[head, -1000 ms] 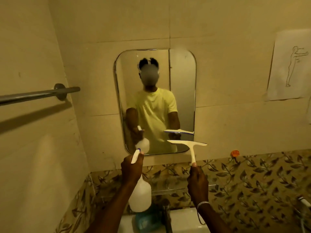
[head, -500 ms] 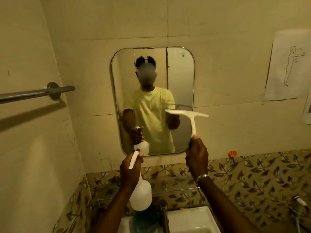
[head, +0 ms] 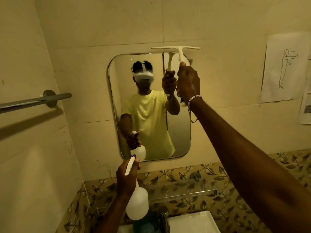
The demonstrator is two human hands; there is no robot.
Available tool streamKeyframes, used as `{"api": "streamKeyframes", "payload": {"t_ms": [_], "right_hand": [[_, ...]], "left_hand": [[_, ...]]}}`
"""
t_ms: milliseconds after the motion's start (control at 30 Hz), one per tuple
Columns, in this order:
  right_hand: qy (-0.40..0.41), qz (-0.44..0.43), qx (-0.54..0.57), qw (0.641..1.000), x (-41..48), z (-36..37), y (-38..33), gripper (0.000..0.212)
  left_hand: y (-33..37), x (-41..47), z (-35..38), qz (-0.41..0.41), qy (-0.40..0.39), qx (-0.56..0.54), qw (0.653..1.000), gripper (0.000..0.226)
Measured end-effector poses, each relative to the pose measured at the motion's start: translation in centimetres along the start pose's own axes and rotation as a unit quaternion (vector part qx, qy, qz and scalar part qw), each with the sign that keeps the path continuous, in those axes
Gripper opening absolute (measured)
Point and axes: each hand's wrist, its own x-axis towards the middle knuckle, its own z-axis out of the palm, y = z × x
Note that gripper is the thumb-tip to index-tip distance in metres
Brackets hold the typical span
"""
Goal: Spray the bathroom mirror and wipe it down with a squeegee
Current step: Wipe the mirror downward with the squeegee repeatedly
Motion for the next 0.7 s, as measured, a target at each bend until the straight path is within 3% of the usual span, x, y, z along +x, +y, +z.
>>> {"api": "streamKeyframes", "payload": {"t_ms": [367, 600, 700], "right_hand": [[-0.013, -0.007, -0.046, 0.999, -4.1, -0.6, 4.0, 0.04], [-0.054, 0.061, -0.081, 0.993, -15.3, -3.4, 14.8, 0.05], [-0.065, 0.096, -0.081, 0.99, -21.6, -4.3, 19.3, 0.043]], "left_hand": [[-0.3, 1.0, -0.3, 0.003, 0.011, -0.002, 1.0, 0.018], [0.2, 0.8, 0.0, 0.019, 0.007, -0.013, 1.0, 0.013], [0.1, 0.6, 0.0, 0.012, 0.007, -0.019, 1.0, 0.012]]}}
